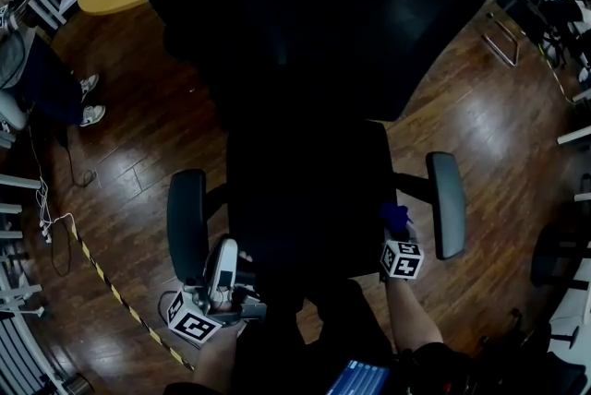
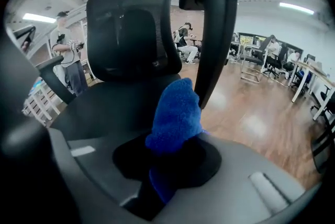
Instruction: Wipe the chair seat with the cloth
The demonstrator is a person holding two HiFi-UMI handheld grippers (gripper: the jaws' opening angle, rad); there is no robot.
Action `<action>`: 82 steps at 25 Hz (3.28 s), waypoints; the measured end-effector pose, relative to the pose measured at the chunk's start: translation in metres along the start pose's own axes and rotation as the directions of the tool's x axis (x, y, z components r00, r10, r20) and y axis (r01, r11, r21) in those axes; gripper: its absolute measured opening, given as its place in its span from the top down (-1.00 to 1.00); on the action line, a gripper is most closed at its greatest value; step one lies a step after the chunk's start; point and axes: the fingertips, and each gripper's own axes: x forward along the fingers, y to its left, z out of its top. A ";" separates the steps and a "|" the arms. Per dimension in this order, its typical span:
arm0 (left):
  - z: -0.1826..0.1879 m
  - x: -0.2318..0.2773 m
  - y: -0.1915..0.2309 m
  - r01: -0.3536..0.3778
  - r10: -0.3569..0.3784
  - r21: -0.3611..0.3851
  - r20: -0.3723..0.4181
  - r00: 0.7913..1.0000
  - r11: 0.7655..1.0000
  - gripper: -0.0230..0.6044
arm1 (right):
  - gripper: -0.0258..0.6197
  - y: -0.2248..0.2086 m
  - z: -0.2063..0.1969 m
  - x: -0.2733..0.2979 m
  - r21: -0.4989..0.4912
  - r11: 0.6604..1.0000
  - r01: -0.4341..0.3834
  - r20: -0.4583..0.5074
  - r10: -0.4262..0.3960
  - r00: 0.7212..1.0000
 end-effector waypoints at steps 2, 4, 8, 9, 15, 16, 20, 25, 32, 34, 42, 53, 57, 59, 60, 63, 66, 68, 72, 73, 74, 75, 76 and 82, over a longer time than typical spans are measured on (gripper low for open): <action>-0.001 0.001 -0.001 -0.002 0.002 -0.003 0.004 1.000 1.000 0.94 | 0.67 -0.001 0.001 0.001 -0.002 1.000 0.005 0.008 -0.005 1.000; -0.003 0.002 -0.002 -0.001 0.001 -0.008 0.009 1.000 1.000 0.94 | 0.67 -0.003 0.002 0.000 -0.006 1.000 0.009 0.009 -0.009 1.000; -0.002 -0.001 -0.005 -0.001 0.002 -0.001 0.014 1.000 1.000 0.94 | 0.67 0.012 0.006 -0.001 -0.028 1.000 0.009 0.003 -0.009 1.000; -0.001 -0.003 -0.003 -0.006 0.006 0.001 0.018 1.000 1.000 0.94 | 0.67 0.029 0.007 0.001 -0.042 0.999 -0.021 0.003 0.021 1.000; 0.005 -0.013 -0.005 -0.023 0.022 0.013 0.051 0.998 1.000 0.94 | 0.67 0.227 -0.011 0.005 -0.067 0.915 -0.397 -0.046 0.395 0.918; 0.006 -0.014 -0.006 -0.025 0.024 0.018 0.055 0.998 1.000 0.94 | 0.67 0.265 -0.016 0.001 -0.071 0.884 -0.461 -0.059 0.458 0.887; 0.010 -0.020 -0.005 -0.038 0.036 0.029 0.067 0.997 0.999 0.94 | 0.67 0.380 -0.053 -0.013 -0.140 0.758 -0.637 -0.161 0.618 0.770; 0.007 -0.020 -0.003 -0.035 0.033 0.031 0.066 0.997 0.999 0.94 | 0.67 0.398 -0.083 -0.015 -0.217 0.698 -0.682 -0.188 0.656 0.731; 0.001 -0.014 0.001 -0.039 0.038 0.031 0.048 0.998 0.999 0.94 | 0.67 0.289 -0.085 -0.009 -0.194 0.806 -0.559 -0.200 0.526 0.827; -0.002 -0.011 0.001 -0.037 0.036 0.031 0.042 0.998 0.999 0.94 | 0.67 0.230 -0.086 -0.014 -0.176 0.852 -0.494 -0.196 0.461 0.865; -0.009 -0.003 0.005 -0.036 0.035 0.026 0.025 0.999 0.999 0.94 | 0.67 0.043 -0.060 -0.037 -0.076 0.977 -0.197 -0.094 0.190 0.977; -0.014 0.003 0.008 -0.038 0.037 0.024 0.036 0.999 0.999 0.94 | 0.67 0.076 0.002 -0.007 -0.071 0.980 -0.188 -0.012 0.187 0.982; -0.007 0.002 0.022 -0.047 0.046 0.015 0.059 0.997 0.999 0.94 | 0.67 0.182 0.081 0.064 -0.134 0.920 -0.369 0.043 0.377 0.925; -0.008 0.004 0.028 -0.045 0.044 0.015 0.058 0.997 0.999 0.94 | 0.67 0.240 0.112 0.099 -0.192 0.876 -0.442 0.029 0.455 0.890; -0.009 0.006 0.030 -0.045 0.045 0.016 0.055 0.997 0.999 0.94 | 0.67 0.268 0.123 0.115 -0.222 0.853 -0.473 0.011 0.487 0.873; -0.011 0.011 0.038 -0.053 0.052 0.017 0.053 0.997 0.998 0.94 | 0.67 0.333 0.146 0.148 -0.284 0.794 -0.538 -0.042 0.550 0.834; -0.010 0.013 0.045 -0.063 0.062 0.015 0.059 0.996 0.998 0.94 | 0.67 0.374 0.148 0.171 -0.303 0.752 -0.585 -0.088 0.590 0.803; -0.007 0.012 0.047 -0.067 0.066 0.012 0.065 0.996 0.998 0.94 | 0.67 0.392 0.138 0.180 -0.313 0.725 -0.613 -0.131 0.607 0.784; 0.000 0.010 0.049 -0.072 0.069 0.037 0.070 0.995 0.997 0.94 | 0.67 0.396 0.132 0.187 -0.325 0.727 -0.606 -0.113 0.606 0.787; -0.001 0.010 0.049 -0.075 0.072 0.051 0.065 0.995 0.996 0.94 | 0.67 0.391 0.134 0.189 -0.309 0.742 -0.594 -0.099 0.597 0.796; -0.002 0.009 0.050 -0.078 0.075 0.059 0.060 0.995 0.995 0.94 | 0.67 0.382 0.135 0.192 -0.292 0.764 -0.576 -0.089 0.578 0.811; -0.003 0.009 0.051 -0.079 0.075 0.057 0.057 0.996 0.995 0.94 | 0.67 0.368 0.137 0.195 -0.278 0.787 -0.551 -0.082 0.552 0.830; -0.004 0.009 0.051 -0.078 0.075 0.053 0.056 0.996 0.996 0.94 | 0.67 0.350 0.140 0.199 -0.271 0.809 -0.522 -0.077 0.523 0.849; -0.005 0.009 0.055 -0.104 0.101 0.054 0.064 0.993 0.993 0.94 | 0.67 0.175 0.156 0.199 -0.157 0.953 -0.260 -0.032 0.258 0.966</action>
